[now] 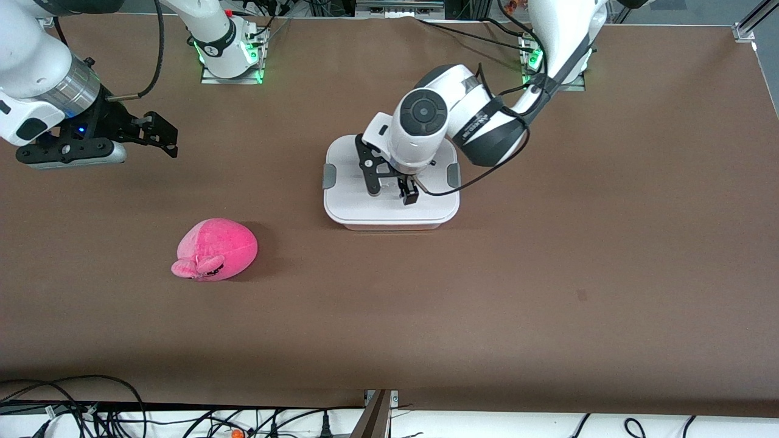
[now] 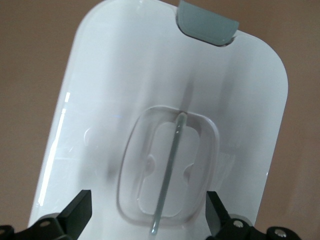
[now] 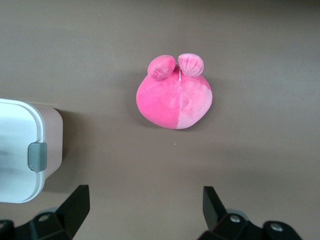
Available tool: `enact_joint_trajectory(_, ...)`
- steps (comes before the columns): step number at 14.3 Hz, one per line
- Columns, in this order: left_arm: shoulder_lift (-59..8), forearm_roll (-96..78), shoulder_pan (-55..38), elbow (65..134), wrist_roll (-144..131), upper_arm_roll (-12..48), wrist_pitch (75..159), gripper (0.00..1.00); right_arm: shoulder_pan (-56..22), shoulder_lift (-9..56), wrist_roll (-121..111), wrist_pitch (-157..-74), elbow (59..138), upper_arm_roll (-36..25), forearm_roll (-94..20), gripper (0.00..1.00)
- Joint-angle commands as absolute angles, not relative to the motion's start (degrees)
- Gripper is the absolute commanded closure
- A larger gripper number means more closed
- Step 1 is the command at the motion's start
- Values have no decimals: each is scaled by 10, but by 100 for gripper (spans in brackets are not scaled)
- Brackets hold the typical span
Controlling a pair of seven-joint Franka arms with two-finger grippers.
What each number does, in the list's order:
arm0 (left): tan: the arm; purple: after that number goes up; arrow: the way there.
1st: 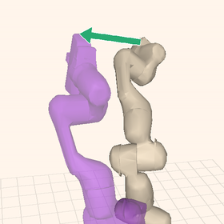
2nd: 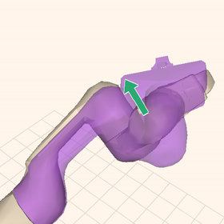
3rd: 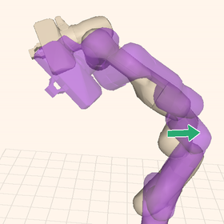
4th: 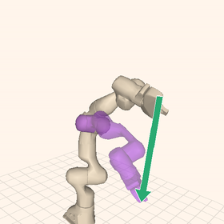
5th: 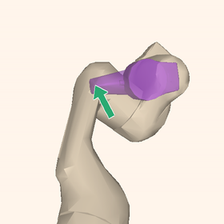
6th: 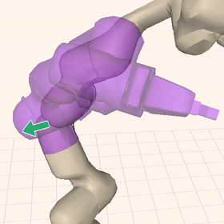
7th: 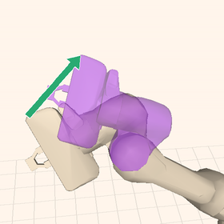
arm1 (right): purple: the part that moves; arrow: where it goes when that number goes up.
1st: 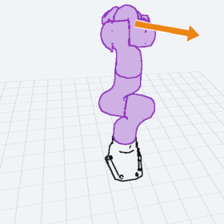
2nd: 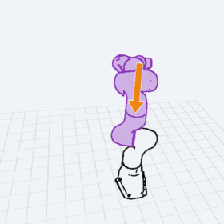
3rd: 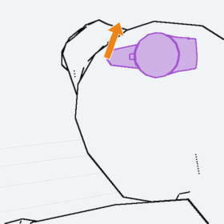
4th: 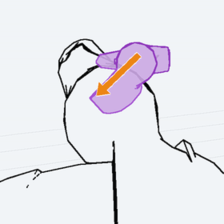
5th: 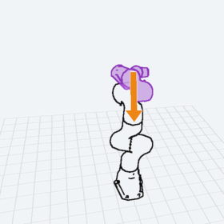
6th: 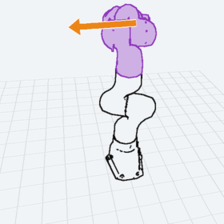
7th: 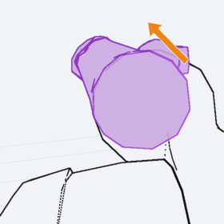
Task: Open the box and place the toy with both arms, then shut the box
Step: 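Lower the left gripper onto the lid handle of the white box, then close the left gripper on the lid handle and lift the lid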
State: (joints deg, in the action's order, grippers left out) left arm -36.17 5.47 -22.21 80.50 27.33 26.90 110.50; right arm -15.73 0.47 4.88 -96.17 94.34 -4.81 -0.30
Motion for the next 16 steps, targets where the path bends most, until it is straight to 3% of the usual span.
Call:
enact_joint_trajectory(1,-367,82,-236,805,279,266,1111,4,-156,7,53,-949,931,-47,5,0)
enact_joint_trajectory(2,-367,83,-236,806,281,266,1111,17,-156,7,53,-949,931,-48,5,0)
enact_joint_trajectory(4,-367,83,-239,808,280,266,1111,68,-156,7,53,-949,931,-48,5,0)
enact_joint_trajectory(7,-367,83,-239,808,279,266,1109,100,-156,7,52,-949,931,-48,5,0)
enact_joint_trajectory(16,-331,78,-246,802,285,273,1056,100,-156,7,52,-949,931,-48,5,0)
